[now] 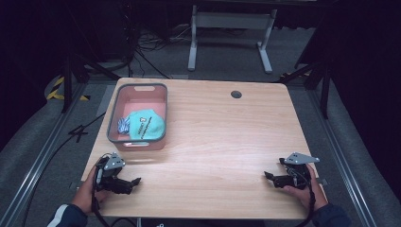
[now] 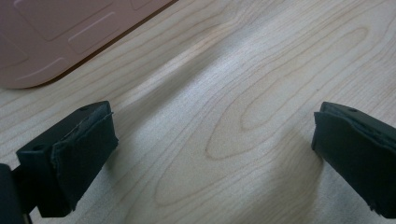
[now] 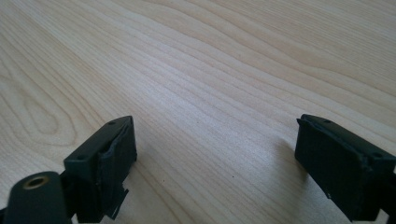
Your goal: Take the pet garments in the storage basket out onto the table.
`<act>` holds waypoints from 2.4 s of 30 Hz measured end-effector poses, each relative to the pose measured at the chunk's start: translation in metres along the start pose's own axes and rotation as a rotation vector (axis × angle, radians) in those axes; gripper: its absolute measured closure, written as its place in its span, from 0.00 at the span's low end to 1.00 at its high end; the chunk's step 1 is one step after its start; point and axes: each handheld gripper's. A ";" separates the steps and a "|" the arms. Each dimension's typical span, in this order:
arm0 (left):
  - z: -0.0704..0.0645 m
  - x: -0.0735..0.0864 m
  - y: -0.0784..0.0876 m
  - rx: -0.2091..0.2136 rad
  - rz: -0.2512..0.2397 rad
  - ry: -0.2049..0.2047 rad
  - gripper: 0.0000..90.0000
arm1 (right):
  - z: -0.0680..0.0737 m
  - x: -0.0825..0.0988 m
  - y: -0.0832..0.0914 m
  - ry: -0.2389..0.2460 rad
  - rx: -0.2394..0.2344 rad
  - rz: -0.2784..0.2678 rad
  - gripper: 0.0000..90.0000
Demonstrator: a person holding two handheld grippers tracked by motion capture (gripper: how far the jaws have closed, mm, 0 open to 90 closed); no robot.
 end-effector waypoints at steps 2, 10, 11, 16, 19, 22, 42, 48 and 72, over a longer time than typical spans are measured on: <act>0.000 0.000 0.000 0.000 -0.001 -0.007 0.00 | 0.000 0.000 0.000 0.000 0.000 0.000 0.15; 0.000 0.001 0.002 0.005 -0.003 -0.014 0.01 | 0.000 0.000 0.000 0.000 0.001 -0.001 0.15; 0.000 0.001 0.002 0.005 -0.003 -0.014 0.02 | 0.000 0.000 0.000 0.000 0.002 -0.001 0.15; 0.003 0.000 0.001 0.023 -0.002 -0.031 0.02 | 0.001 0.001 0.000 -0.005 0.007 -0.004 0.15; 0.003 -0.001 0.001 0.028 0.007 -0.032 0.02 | 0.001 0.001 0.001 -0.005 0.007 -0.002 0.15; 0.005 -0.001 0.003 0.025 0.001 -0.031 0.06 | 0.001 0.001 0.001 -0.005 0.007 -0.002 0.15; 0.020 -0.050 0.055 -0.021 -0.085 -0.065 0.23 | 0.001 0.001 0.000 -0.005 0.006 -0.004 0.15; 0.029 -0.073 0.063 -0.028 -0.085 -0.066 0.23 | 0.001 0.001 0.000 -0.004 0.006 -0.004 0.15; 0.056 -0.173 0.008 -0.051 0.092 -0.161 0.23 | 0.001 0.001 0.001 -0.004 0.006 -0.002 0.15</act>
Point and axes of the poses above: each handheld gripper's, and its own axes: y roughly backward along the jaws, x roughly out of its underside, z roughly to its left, and after that the axes turned 10 degrees about -x, right-handed
